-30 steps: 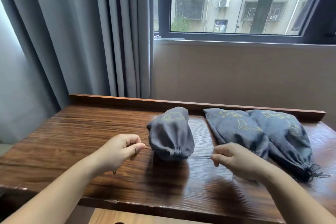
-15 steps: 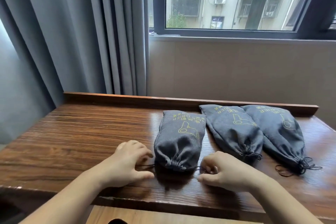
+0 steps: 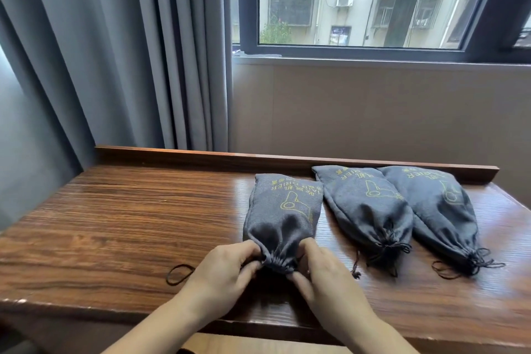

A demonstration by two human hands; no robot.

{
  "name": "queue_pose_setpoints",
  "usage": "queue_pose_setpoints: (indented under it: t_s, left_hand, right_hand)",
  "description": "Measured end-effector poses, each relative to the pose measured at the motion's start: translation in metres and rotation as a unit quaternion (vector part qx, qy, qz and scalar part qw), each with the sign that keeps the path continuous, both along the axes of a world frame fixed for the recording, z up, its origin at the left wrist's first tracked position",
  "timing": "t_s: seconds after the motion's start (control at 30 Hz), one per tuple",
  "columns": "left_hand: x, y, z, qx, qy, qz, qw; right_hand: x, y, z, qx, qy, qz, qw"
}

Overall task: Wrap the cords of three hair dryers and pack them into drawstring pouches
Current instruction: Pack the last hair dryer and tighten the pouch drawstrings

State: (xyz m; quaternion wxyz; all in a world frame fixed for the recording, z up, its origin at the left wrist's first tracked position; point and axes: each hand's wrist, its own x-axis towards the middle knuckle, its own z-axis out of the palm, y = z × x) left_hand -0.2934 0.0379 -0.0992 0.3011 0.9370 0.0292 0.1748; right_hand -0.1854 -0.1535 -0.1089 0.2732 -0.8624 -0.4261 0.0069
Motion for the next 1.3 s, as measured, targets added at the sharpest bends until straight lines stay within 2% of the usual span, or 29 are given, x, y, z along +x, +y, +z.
queue_pose_setpoints:
  t_s: [0.07, 0.23, 0.4, 0.63, 0.8, 0.97, 1.13, 1.3]
  left_hand:
    - [-0.002, 0.003, 0.003, -0.02, 0.014, -0.013, 1.0]
    - [-0.004, 0.01, 0.001, 0.023, 0.074, -0.019, 0.997]
    - [0.006, 0.012, -0.005, 0.037, 0.077, -0.019, 0.996]
    - [0.039, 0.007, -0.004, 0.1, 0.076, 0.079, 0.989]
    - [0.066, 0.014, 0.004, 0.132, 0.098, 0.122, 0.979]
    - [0.05, 0.036, 0.004, 0.131, 0.086, 0.056, 0.986]
    - [0.036, 0.049, -0.004, 0.141, 0.046, 0.009, 0.989]
    - [0.034, 0.054, -0.007, 0.114, 0.053, 0.012, 0.992]
  right_hand:
    - [0.005, -0.004, 0.0, 0.011, 0.033, 0.015, 0.999]
    - [0.009, -0.008, 0.005, -0.018, 0.058, 0.074, 0.995]
    - [0.013, 0.004, 0.007, -0.025, 0.12, 0.059, 0.991]
    - [0.042, 0.037, 0.009, -0.057, 0.061, -0.018, 0.996]
    - [0.063, 0.047, 0.014, -0.084, 0.014, -0.026, 0.996]
    - [0.063, 0.025, 0.016, -0.061, -0.072, 0.016, 0.995]
    - [0.069, 0.014, 0.01, -0.014, -0.112, 0.082, 0.99]
    - [0.071, 0.008, 0.01, -0.014, -0.122, 0.071, 0.99]
